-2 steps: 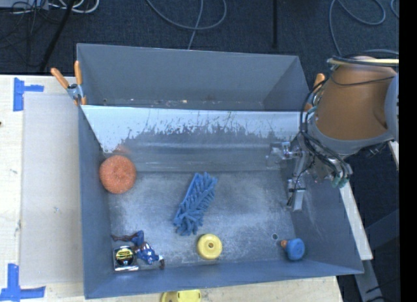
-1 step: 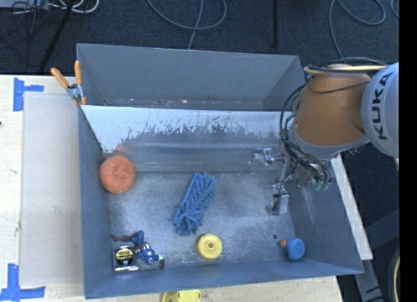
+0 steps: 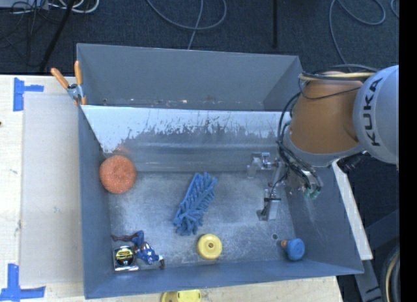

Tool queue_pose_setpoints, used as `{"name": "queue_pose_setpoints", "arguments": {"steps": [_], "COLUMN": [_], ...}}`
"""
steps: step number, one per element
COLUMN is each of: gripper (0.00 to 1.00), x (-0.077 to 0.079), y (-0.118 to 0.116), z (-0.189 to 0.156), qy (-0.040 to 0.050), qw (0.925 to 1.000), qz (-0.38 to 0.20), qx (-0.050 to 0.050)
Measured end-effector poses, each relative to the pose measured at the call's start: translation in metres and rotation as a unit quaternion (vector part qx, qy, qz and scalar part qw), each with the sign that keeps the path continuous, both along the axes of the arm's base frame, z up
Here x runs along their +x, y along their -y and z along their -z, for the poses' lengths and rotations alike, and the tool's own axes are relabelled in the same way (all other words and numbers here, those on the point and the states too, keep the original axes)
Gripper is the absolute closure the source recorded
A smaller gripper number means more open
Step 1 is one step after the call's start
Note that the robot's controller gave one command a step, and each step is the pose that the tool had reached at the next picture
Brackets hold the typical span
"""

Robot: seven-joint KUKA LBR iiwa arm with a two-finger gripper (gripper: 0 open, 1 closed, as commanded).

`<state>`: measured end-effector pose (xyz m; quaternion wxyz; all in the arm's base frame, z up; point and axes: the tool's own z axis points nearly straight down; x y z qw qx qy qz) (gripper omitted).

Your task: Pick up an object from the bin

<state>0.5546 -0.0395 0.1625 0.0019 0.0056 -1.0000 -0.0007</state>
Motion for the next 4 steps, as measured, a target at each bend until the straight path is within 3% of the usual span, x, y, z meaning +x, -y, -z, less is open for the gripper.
{"name": "queue_pose_setpoints", "arguments": {"steps": [1,2,3,4], "gripper": [0.00,0.00,0.00,0.00], "x": [-0.001,0.006,0.023,0.043], "y": [-0.012,-0.024,-0.067,-0.100], "z": [0.015,0.032,0.001,-0.021], "qy": [0.0003,0.0004,-0.0028,0.0074], "qw": [0.9947,0.9828,0.9941,0.9803], "qz": [-0.103,-0.185,-0.108,-0.197], "qx": [0.000,0.000,-0.001,0.000]}}
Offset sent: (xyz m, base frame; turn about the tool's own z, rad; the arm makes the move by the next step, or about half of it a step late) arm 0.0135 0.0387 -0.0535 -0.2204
